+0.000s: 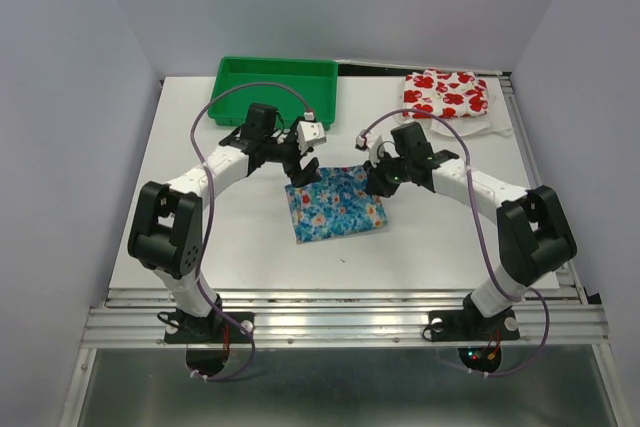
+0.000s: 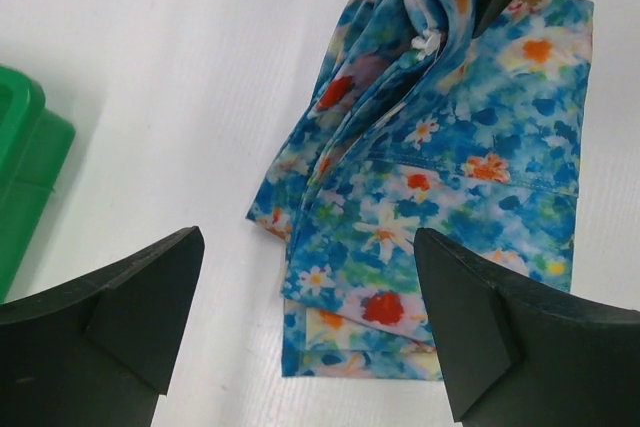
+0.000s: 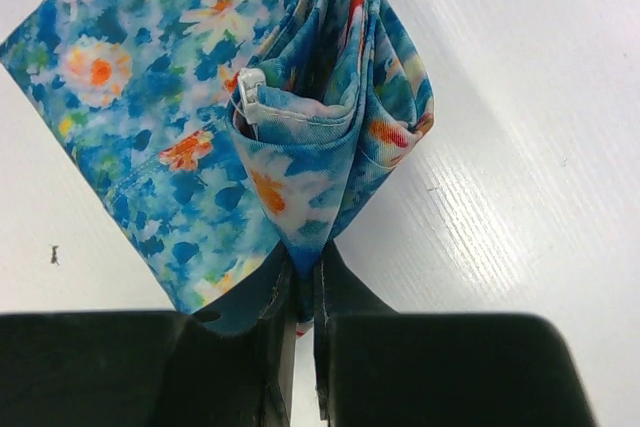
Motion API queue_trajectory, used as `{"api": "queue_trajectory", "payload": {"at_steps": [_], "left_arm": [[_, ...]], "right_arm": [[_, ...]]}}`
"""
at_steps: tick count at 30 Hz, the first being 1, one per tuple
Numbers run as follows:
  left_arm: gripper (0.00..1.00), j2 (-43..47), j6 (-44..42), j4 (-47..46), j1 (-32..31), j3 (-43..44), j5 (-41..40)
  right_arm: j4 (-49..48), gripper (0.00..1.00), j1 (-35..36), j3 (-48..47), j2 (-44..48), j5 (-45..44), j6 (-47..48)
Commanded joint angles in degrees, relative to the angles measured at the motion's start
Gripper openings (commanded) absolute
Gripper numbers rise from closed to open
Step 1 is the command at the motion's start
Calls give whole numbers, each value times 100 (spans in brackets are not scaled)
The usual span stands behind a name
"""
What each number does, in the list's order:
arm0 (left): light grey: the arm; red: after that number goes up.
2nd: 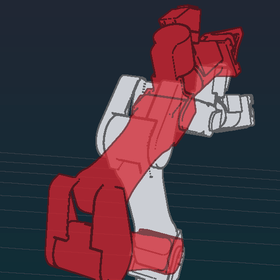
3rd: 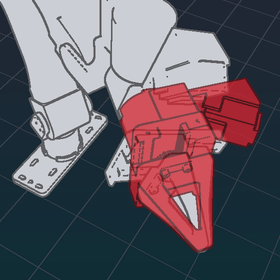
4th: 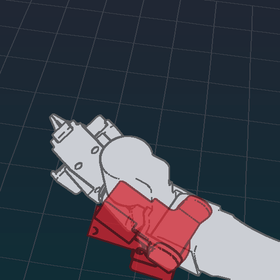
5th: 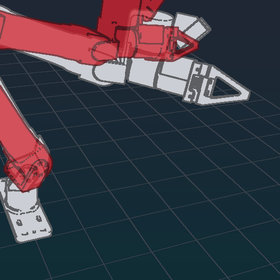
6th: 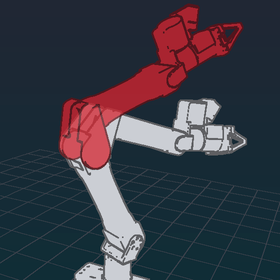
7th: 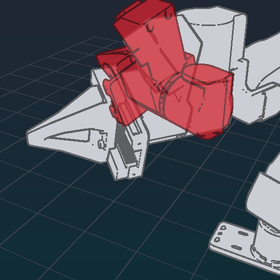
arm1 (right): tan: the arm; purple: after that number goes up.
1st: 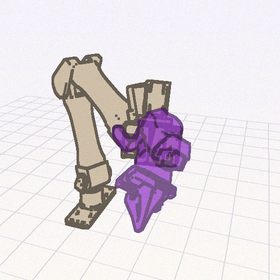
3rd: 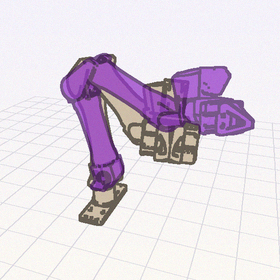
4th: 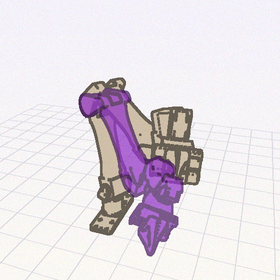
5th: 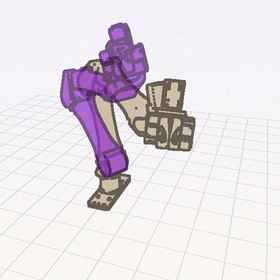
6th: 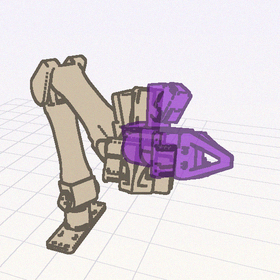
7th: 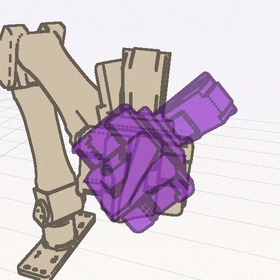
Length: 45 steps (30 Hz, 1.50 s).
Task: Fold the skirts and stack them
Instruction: Neatly place the folded skirt to the corner
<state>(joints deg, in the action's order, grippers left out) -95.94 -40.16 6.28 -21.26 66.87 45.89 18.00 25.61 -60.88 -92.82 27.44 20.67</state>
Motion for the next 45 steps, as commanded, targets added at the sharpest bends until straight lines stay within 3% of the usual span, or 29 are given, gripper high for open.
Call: {"api": "queue_trajectory", "payload": {"at_steps": [1, 6, 17, 27, 33, 39, 41, 45], "left_arm": [[99, -223, -896, -319, -1, 239, 710], [99, -609, -1098, -453, -28, 405, 860], [99, -1181, -3443, 154, -388, 898, 1019], [99, -1612, -4692, 716, -678, 1258, 931], [98, -1919, -4747, 839, -775, 1565, 852], [74, -2087, -4896, 1235, -801, 1803, 922], [57, -2095, -5062, 1488, -810, 1829, 913], [38, -1929, -5405, 1745, -828, 1646, 860]], "right_arm": [[-271, 1, 41, -20, 9, 147, 570], [-209, 1, 94, -187, -88, 218, 746], [-121, 1, 208, -205, -61, 200, 895], [-68, 1, 261, -231, -70, 235, 948], [-42, 1, 261, -275, -61, 262, 948], [-33, 1, 261, -301, -52, 262, 948], [-51, 1, 261, -310, -52, 227, 948], [-121, 1, 261, -284, -35, 112, 922]]}}
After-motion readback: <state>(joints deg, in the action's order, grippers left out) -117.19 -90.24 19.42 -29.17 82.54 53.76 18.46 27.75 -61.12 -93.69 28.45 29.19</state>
